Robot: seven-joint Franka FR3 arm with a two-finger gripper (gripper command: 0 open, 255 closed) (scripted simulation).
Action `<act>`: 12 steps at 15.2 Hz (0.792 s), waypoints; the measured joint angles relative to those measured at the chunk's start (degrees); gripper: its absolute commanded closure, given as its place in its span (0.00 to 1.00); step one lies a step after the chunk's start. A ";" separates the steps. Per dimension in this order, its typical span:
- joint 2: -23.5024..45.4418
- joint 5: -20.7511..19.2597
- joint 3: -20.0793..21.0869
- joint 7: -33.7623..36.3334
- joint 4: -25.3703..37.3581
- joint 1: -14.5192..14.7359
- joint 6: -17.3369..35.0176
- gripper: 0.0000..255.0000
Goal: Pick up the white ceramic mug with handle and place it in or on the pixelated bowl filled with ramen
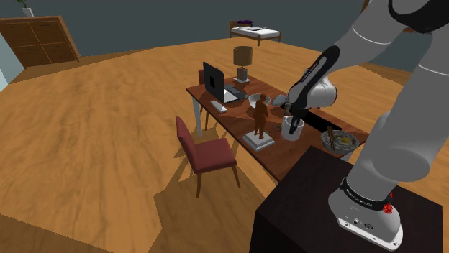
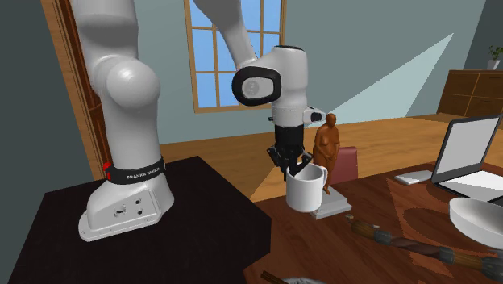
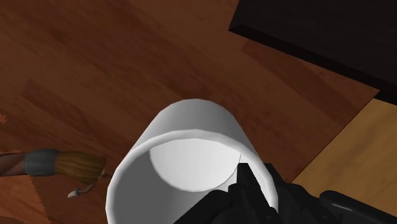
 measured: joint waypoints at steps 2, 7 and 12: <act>-2.62 -5.08 0.11 3.84 -0.20 -0.99 -1.81 1.00; -8.10 -12.61 1.49 9.23 0.34 -3.91 -7.03 1.00; -12.74 -16.74 2.63 11.46 0.64 -6.47 -11.58 1.00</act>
